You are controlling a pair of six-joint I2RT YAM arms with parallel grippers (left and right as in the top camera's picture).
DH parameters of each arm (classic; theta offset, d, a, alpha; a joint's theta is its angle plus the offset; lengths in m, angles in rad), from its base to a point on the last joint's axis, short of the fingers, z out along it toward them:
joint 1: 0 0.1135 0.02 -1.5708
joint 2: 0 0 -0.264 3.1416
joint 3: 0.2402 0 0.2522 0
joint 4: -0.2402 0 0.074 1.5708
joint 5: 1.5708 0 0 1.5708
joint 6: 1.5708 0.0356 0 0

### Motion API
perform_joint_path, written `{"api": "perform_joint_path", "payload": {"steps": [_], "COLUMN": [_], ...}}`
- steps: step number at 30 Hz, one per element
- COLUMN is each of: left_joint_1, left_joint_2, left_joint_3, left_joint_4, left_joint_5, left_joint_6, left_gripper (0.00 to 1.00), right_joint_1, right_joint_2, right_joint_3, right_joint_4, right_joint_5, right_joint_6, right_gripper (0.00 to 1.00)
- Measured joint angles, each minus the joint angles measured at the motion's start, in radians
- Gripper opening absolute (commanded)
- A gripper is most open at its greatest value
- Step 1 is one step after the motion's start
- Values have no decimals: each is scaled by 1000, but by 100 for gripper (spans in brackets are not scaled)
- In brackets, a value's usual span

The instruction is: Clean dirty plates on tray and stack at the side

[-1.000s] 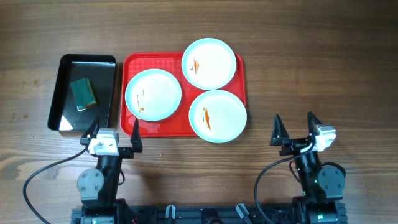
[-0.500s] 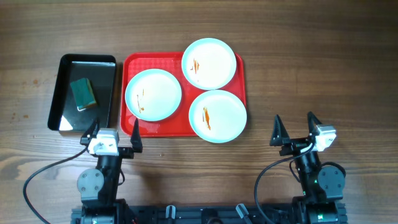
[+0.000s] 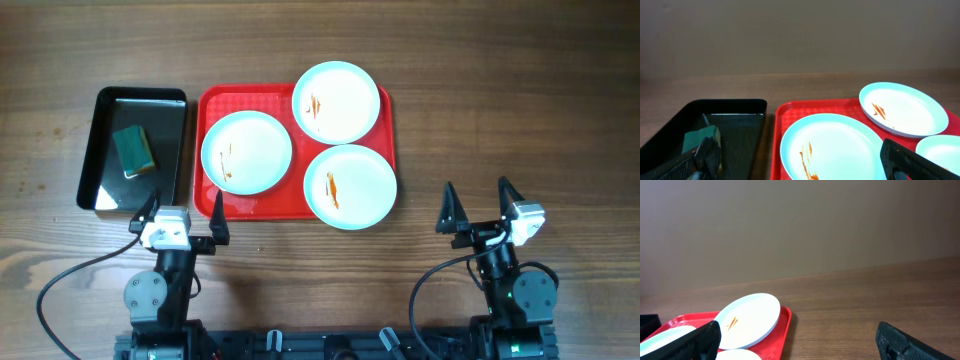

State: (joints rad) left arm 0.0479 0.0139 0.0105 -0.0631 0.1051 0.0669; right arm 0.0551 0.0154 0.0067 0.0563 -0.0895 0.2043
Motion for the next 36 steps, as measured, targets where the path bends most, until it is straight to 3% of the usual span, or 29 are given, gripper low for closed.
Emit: {"api": "perform_joint_path", "payload": {"steps": [10,16,25,30,36], "left_joint_1": [0,0,0,0,0], "left_joint_2": [0,0,26,176,553], "left_joint_3": [68,128,262,443,815], "left_joint_4": [-12,-17,-149,-269,-533], "left_joint_5": [0,0,-3,-3,-3], "left_joint_6": [-68,-72,-73,-73,-99], "left_gripper": [100,100,100,100,100], "right_joint_1": [0,0,0,0,0], "right_joint_2": [62,134,384,608,863], "right_joint_3": [85,154,356,540,823], "right_joint_4": [10,11,26,-18,-294], "right_joint_5": [-8,-23,-74,-143,-222], "right_joint_6": [-9,-88,-135,-140,-143], "right_gripper": [100,100,100,100,100]}}
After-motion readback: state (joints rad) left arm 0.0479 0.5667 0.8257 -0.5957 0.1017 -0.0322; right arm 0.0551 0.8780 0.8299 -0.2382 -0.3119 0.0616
